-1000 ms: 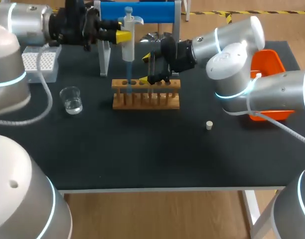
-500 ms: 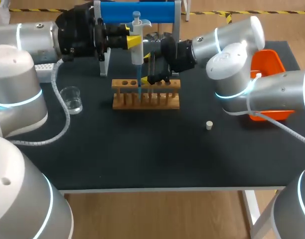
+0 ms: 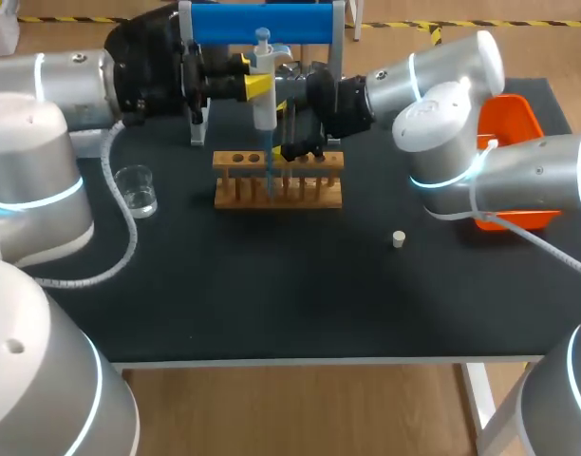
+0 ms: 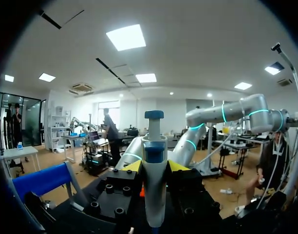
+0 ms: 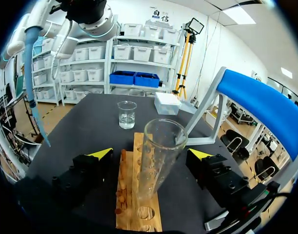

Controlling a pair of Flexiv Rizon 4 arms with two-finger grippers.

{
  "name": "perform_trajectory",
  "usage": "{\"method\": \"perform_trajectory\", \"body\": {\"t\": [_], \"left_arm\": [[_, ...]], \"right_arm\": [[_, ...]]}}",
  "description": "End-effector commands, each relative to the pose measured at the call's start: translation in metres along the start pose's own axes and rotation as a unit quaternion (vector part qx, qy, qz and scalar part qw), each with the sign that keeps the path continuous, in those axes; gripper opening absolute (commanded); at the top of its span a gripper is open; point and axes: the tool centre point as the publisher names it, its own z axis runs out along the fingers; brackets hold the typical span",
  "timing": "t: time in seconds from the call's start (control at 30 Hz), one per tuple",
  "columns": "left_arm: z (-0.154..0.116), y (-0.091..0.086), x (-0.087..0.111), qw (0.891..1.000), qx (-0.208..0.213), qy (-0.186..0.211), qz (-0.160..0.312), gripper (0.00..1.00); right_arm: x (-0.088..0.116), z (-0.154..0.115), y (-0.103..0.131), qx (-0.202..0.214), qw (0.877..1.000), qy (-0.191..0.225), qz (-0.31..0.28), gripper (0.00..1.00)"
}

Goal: Invert the test tube, pick up the pipette, mount the tip to pipette, aspirate from beaker and dispense into the tube, eject the tip, return the pipette, and cap with the stopper.

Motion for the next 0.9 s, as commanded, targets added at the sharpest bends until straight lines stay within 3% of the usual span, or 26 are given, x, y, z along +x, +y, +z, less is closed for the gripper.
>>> {"method": "perform_trajectory", "body": {"t": [0.03,0.9], "left_arm": [[0.013,0.008,0.003,1.0,0.006,-0.001,0.0,0.0],[0.025,0.012,0.01,1.0,0.005,0.016,-0.004,0.0]], "right_arm": [[0.0,0.0,0.0,0.001,1.0,0.0,0.0,1.0],[0.0,0.0,0.0,0.001,1.0,0.0,0.0,1.0]]}}
